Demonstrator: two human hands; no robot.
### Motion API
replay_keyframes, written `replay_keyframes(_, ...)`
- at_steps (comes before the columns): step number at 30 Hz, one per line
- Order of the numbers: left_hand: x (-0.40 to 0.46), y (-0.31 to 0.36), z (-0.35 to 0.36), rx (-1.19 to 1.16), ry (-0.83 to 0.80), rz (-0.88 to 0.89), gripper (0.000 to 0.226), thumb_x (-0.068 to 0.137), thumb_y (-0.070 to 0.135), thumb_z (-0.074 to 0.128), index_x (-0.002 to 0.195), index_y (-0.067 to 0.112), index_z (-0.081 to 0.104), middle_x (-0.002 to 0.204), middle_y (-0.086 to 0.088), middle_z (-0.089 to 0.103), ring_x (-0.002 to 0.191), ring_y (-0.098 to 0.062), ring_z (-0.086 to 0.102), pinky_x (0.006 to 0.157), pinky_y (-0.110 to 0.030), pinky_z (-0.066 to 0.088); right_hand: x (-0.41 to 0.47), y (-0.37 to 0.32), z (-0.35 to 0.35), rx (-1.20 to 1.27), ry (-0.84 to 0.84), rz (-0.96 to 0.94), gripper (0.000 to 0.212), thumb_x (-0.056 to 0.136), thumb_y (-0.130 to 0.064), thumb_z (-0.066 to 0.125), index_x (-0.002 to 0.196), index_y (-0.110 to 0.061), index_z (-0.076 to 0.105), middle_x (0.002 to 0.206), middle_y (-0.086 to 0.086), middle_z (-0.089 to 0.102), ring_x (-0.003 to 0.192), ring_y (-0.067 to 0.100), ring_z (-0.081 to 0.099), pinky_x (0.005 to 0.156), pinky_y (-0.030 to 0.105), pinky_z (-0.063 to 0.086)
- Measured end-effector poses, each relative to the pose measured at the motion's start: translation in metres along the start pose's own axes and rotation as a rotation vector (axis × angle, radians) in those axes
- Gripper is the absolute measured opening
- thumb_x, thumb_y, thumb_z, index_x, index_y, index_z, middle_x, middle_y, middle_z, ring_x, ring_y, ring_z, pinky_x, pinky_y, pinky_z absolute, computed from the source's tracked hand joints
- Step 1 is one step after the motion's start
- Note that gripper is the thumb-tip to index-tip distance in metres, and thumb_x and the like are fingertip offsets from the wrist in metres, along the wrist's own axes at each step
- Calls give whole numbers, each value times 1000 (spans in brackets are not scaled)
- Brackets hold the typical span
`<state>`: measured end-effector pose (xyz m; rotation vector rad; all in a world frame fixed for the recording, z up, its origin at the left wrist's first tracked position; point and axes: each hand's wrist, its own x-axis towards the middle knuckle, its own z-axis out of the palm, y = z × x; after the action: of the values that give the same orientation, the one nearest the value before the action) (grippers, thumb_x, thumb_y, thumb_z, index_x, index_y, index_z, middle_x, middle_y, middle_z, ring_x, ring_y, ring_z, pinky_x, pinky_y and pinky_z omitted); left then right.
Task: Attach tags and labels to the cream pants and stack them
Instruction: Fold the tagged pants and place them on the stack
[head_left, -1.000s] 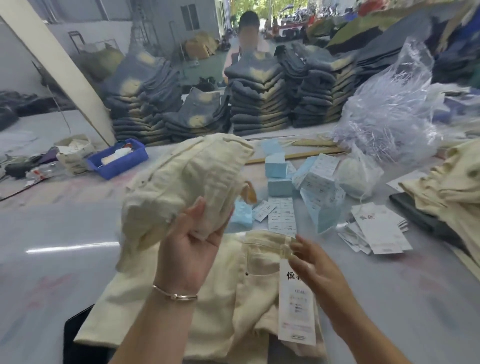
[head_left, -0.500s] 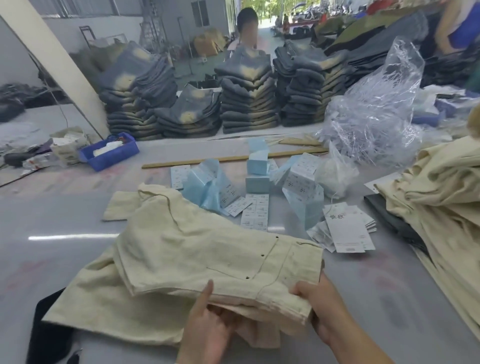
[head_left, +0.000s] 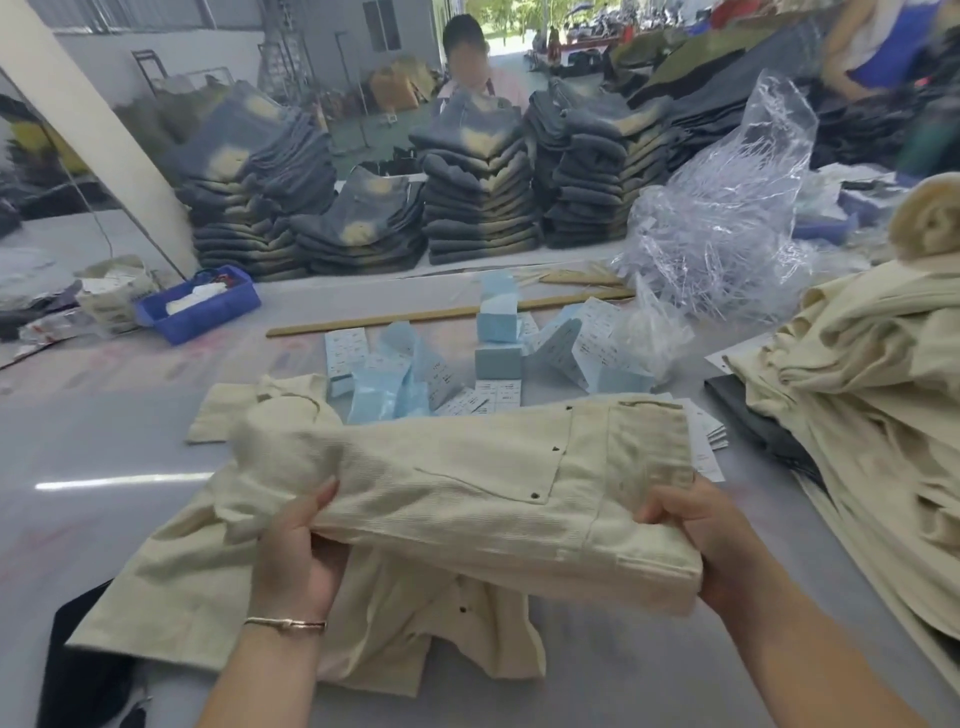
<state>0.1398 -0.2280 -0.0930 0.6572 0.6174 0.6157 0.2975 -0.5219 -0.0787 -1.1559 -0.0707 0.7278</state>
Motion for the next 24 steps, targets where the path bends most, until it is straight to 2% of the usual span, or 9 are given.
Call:
replay_keyframes(4,-38,-43,-6,136,81,-15,21,72,0,57,70,5,77,78,-7,75,73,-18,73,61,-29,60,-2,3,-47,-255,202,8,44,67,20,47,93,-9,67,84,12,72,77,29,71,57,37,56)
replay_keyframes(7,-49,-85,-22,322,273,-195,22,92,2,50,75,-3,64,57,-13,68,63,-28,67,52,-27,55,0,25,-75,-750,475,27,36,72,12,65,105,-5,62,86,5,68,79,23,65,70,35,53)
replay_keyframes(9,-47,-90,-29,466,296,-316,24,99,0,44,111,-17,57,106,-37,63,108,-43,56,92,-42,47,-2,44,-84,-1053,556,25,19,76,-1,67,94,-8,65,79,1,64,74,19,60,61,27,42)
replay_keyframes(11,-38,-90,-31,584,262,-404,37,100,4,45,130,-18,42,135,-36,46,123,-46,45,103,-40,42,-4,57,-83,-1193,601,21,6,77,-10,66,74,-8,60,76,8,62,73,26,59,58,29,37)
replay_keyframes(12,-40,-87,-32,626,181,-442,37,99,11,47,126,-16,47,123,-35,53,108,-47,55,84,-37,55,-4,61,-83,-1196,612,18,14,77,-13,67,71,-10,55,74,7,60,70,25,57,57,30,37)
replay_keyframes(14,-49,-86,-25,715,104,-621,47,97,31,50,101,-15,61,88,-33,65,61,-38,64,37,-28,48,-3,66,-82,-1165,623,13,22,77,-14,72,84,-14,51,80,1,60,75,24,58,59,32,40)
replay_keyframes(19,-66,-76,4,835,-237,-900,62,96,43,48,66,-9,67,73,-27,60,41,-24,52,37,-20,34,-3,57,-54,-986,655,-240,33,76,3,63,103,-14,63,80,-5,61,78,20,59,68,32,47)
replay_keyframes(21,-69,-78,25,834,-295,-846,51,96,34,52,66,-3,67,72,-23,60,44,-23,52,40,-20,31,-6,56,-29,-996,631,-463,33,76,1,68,103,-16,70,78,-5,63,70,14,58,67,22,45)
replay_keyframes(24,-68,-97,53,937,-304,-400,28,94,28,56,90,4,70,93,-18,73,68,-26,70,48,-27,50,-15,68,12,-1096,471,-784,24,70,0,74,86,-19,72,74,-7,65,65,5,51,65,12,36)
